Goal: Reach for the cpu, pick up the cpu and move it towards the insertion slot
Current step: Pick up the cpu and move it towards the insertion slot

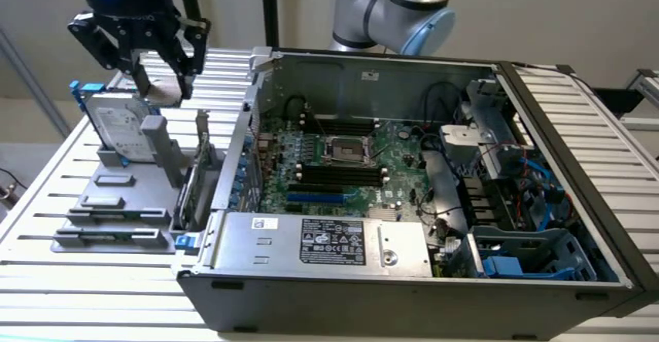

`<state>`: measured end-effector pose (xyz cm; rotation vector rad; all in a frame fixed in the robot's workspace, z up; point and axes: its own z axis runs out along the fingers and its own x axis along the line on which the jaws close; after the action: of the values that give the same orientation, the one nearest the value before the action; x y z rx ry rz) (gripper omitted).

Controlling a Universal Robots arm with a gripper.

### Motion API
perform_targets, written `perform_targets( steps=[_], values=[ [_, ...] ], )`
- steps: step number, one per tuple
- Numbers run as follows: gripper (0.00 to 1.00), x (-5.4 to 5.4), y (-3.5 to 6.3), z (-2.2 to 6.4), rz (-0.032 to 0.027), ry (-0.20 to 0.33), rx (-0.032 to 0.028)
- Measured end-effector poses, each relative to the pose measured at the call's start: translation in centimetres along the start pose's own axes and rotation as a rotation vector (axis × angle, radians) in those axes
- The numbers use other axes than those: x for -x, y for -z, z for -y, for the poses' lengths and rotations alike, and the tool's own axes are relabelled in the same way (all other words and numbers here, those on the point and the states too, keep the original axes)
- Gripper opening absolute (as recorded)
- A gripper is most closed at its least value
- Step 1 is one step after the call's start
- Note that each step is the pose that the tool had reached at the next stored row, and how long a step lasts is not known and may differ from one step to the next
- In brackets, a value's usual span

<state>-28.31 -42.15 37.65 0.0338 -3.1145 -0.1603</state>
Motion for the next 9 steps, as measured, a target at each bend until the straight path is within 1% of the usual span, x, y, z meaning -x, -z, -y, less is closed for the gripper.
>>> perform_targets(
  steps=[7, 9],
  values=[
    [0.55, 3.2, 0.54, 0.02, -0.0001, 0.0, 0.0187],
    [0.55, 4.1, 0.67, 0.02, -0.0003, 0.0, 0.0224]
  ],
)
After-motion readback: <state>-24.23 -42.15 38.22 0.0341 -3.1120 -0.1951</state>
